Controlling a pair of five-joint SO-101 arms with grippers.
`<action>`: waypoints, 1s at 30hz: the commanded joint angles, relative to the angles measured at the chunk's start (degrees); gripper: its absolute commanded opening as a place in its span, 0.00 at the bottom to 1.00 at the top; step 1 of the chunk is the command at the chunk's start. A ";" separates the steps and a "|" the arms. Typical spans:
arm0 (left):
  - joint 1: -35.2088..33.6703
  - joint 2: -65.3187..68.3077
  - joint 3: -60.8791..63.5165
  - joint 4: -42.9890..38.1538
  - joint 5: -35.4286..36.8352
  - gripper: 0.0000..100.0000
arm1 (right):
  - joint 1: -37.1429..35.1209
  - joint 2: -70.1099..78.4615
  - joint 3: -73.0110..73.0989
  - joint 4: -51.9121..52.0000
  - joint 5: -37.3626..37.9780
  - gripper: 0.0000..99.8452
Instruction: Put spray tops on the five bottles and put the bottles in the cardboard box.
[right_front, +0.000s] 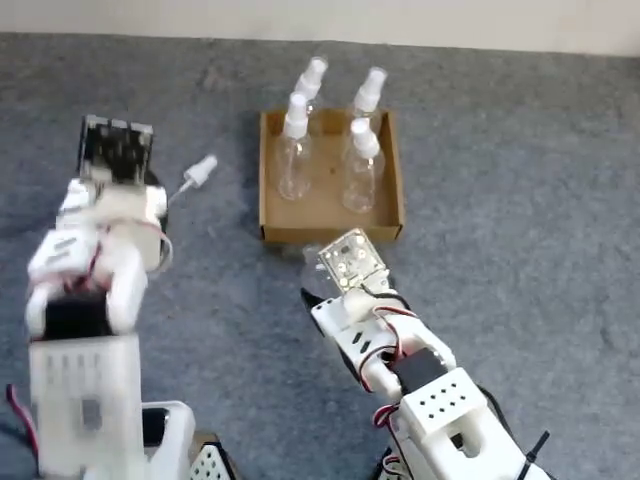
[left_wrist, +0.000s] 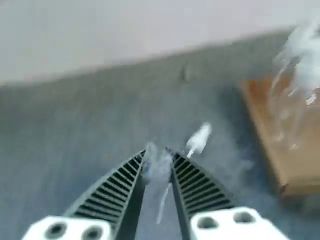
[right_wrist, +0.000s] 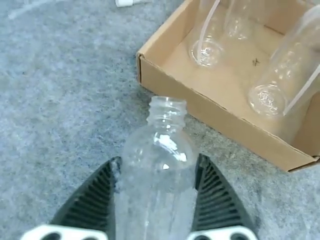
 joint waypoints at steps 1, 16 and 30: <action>-2.77 17.71 -10.24 -2.02 -1.93 0.03 | -0.92 -0.22 -0.13 -0.57 -0.35 0.00; 1.54 71.60 -58.95 8.97 -11.69 0.18 | -0.92 -0.22 -0.04 -0.57 -0.09 0.00; 3.38 105.80 -93.67 18.37 -14.07 0.20 | -0.92 -0.22 -0.04 -0.57 -0.09 0.00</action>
